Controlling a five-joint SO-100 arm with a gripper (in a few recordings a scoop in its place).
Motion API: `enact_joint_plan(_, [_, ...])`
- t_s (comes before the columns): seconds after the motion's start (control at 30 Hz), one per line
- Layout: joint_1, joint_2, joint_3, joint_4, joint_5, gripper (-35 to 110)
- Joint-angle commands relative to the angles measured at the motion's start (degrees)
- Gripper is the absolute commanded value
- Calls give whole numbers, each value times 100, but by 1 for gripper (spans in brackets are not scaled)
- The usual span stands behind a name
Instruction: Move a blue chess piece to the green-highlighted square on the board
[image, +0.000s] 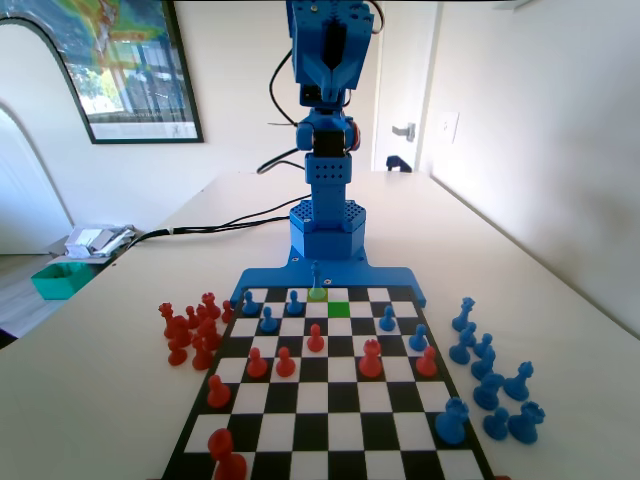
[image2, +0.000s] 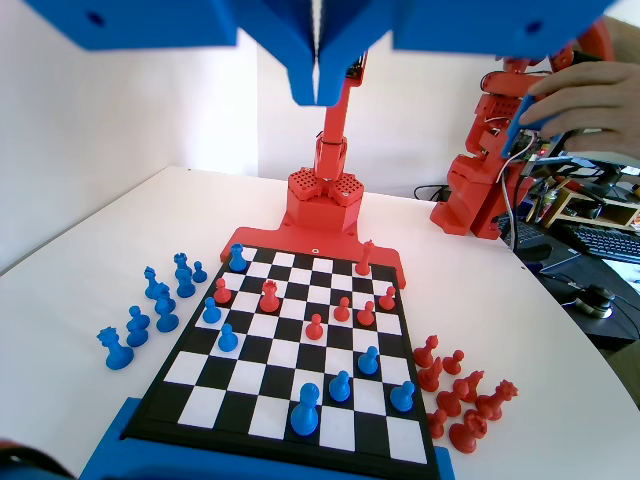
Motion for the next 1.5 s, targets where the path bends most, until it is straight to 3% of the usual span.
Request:
enact_joint_plan(0.0, [18,114,44,-97,-35,4])
enact_joint_plan(0.27, [18,114,35,-97,-88,1])
enact_joint_plan(0.7, [-79,-984,-879,-105,-1925,1])
enact_joint_plan(1.17, [554,-2487,-1380,589,-5194,1])
enact_joint_plan(1.47, [879,-3929,-1573,861,-5906,1])
